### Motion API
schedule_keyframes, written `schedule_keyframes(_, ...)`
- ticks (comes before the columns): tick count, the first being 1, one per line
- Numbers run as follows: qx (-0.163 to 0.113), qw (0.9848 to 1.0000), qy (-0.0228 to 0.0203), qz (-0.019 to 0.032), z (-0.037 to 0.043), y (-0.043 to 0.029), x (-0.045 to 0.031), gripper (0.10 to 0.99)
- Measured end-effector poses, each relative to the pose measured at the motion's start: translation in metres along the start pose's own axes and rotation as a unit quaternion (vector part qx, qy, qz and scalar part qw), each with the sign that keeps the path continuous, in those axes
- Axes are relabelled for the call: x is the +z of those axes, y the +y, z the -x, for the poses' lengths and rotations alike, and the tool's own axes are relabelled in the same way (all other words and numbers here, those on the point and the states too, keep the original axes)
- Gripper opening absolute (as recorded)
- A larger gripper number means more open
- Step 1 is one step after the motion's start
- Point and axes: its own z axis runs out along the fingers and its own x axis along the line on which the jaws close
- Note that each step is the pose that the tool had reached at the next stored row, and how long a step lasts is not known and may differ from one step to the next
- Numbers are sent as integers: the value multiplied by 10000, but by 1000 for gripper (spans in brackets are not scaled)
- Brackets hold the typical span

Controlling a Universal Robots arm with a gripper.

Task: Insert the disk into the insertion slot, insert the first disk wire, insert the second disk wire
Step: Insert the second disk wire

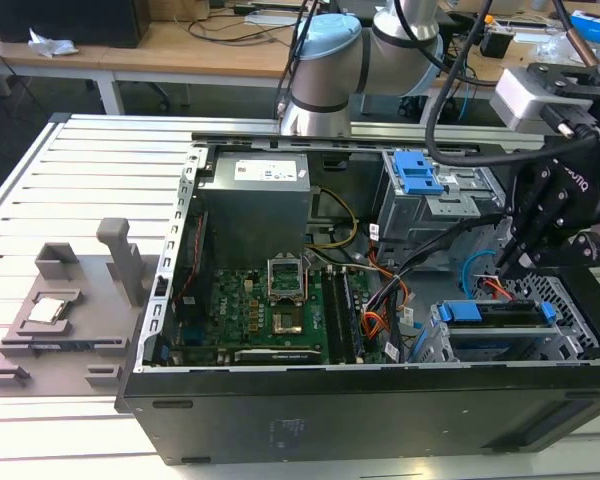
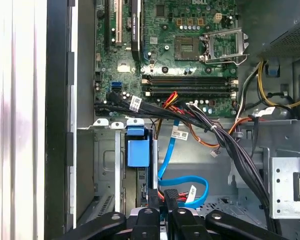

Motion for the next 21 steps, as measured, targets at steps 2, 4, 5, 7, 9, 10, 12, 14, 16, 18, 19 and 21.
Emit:
schedule_keyframes(2,0,10000,0,0,0,58,6,161)
schedule_keyframes(4,0,10000,-1,0,-1,112,15,161)
schedule_keyframes(5,-1,10000,0,0,-1,113,21,161)
schedule_keyframes(7,0,10000,0,0,-1,113,35,161)
schedule_keyframes(9,0,10000,0,0,-1,112,55,161)
schedule_keyframes(10,0,10000,0,0,-1,111,67,161)
schedule_keyframes(12,-1,10000,0,0,-1,111,80,161)
schedule_keyframes(14,0,10000,0,0,0,110,90,161)
schedule_keyframes(16,-1,10000,-1,0,0,109,114,161)
schedule_keyframes(18,0,10000,0,0,0,108,132,161)
schedule_keyframes(19,0,10000,0,0,0,108,143,161)
schedule_keyframes(21,0,10000,0,0,0,107,163,161)
